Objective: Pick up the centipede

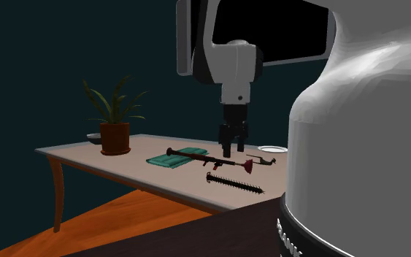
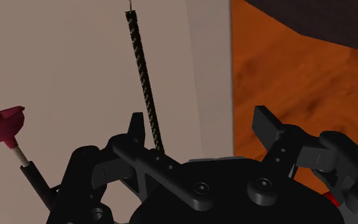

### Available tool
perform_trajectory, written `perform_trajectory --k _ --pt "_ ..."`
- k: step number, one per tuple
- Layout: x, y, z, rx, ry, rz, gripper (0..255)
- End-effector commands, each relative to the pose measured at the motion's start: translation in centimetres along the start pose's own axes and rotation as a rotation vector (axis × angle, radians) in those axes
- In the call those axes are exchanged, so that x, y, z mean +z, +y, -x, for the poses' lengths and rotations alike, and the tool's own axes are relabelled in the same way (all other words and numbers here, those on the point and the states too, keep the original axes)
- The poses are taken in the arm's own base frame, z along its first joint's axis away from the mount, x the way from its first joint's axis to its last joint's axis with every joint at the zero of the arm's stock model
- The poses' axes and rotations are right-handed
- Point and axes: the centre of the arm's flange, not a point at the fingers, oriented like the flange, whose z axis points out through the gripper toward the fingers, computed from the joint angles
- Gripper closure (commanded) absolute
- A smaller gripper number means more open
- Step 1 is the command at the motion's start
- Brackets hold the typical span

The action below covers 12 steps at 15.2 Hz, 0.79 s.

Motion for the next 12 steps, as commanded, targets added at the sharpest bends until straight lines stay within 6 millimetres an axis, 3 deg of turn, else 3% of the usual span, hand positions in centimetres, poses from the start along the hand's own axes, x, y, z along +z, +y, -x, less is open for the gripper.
perform_trajectory --k 1,6,12 --pt "2.2 1.5 -0.2 -0.03 0.0 0.002 0" --pt "7.7 5.0 -1.1 -0.1 -0.001 0.006 0" --pt "10.5 5.1 -1.1 -0.102 -0.001 0.006 0"
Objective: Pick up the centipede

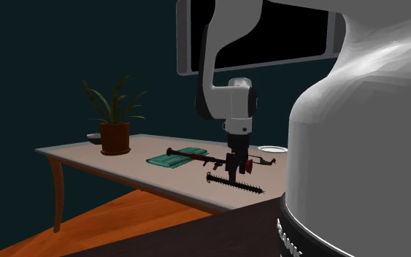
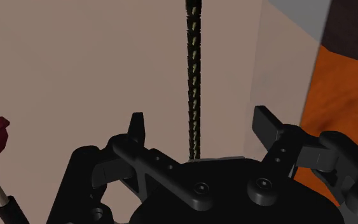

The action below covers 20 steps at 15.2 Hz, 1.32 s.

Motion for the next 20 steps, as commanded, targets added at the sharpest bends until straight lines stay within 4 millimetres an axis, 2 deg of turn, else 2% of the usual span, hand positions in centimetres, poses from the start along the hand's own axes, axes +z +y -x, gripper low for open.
perform_trajectory --k 1,2,4,5,14,20 --pt "1.1 0.1 0.0 0.0 0.0 0.0 0" --pt "2.0 0.0 0.0 0.0 0.0 0.0 0" --pt "2.0 0.0 0.0 0.0 0.0 0.0 0" --pt "2.0 0.0 0.0 0.0 0.0 0.0 255" --pt "2.0 0.0 0.0 0.0 0.0 0.0 255" --pt "-1.2 0.1 0.0 0.0 0.0 0.0 255"
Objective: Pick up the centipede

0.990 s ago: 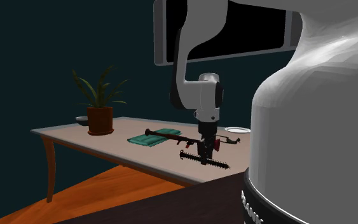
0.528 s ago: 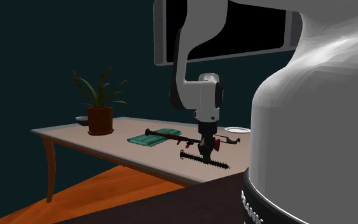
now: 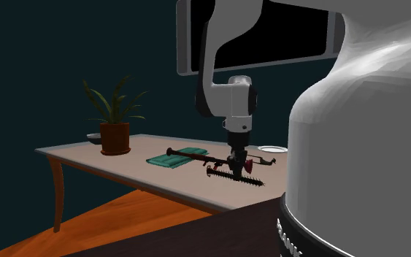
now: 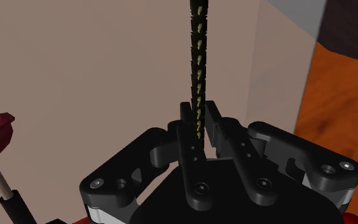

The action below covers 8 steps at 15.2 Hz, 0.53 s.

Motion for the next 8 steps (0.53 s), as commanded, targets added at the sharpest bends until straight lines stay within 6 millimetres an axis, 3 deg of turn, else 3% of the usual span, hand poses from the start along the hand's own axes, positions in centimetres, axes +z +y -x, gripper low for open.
perform_trajectory --k 1,8 --pt "-1.0 0.1 0.0 0.0 0.0 0.0 255" --pt "-4.7 0.1 0.0 0.0 0.0 0.0 255"
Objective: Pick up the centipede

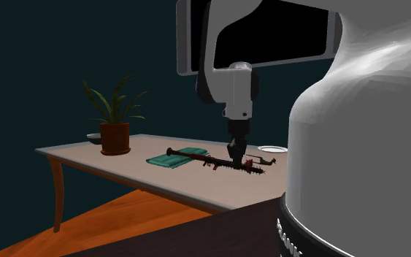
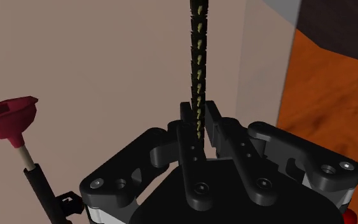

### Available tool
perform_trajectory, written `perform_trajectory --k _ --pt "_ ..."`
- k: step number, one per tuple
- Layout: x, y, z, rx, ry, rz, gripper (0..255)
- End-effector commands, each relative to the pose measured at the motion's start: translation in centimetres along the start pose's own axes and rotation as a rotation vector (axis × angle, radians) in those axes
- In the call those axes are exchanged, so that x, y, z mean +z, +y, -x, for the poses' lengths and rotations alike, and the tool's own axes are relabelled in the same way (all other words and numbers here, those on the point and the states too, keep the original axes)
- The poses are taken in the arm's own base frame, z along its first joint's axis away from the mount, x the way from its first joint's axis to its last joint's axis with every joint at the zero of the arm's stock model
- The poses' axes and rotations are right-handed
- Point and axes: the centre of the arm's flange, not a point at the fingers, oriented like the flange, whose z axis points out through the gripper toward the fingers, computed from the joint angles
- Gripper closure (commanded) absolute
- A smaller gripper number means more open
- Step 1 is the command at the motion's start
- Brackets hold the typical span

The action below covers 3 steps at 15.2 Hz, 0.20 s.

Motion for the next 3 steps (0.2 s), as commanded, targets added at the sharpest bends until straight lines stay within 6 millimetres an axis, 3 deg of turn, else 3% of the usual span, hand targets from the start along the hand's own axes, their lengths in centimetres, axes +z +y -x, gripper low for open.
perform_trajectory --k 1,3 --pt "-1.03 0.0 0.09 0.0 0.0 0.0 255" --pt "-1.11 0.0 0.09 0.0 0.0 0.0 255"
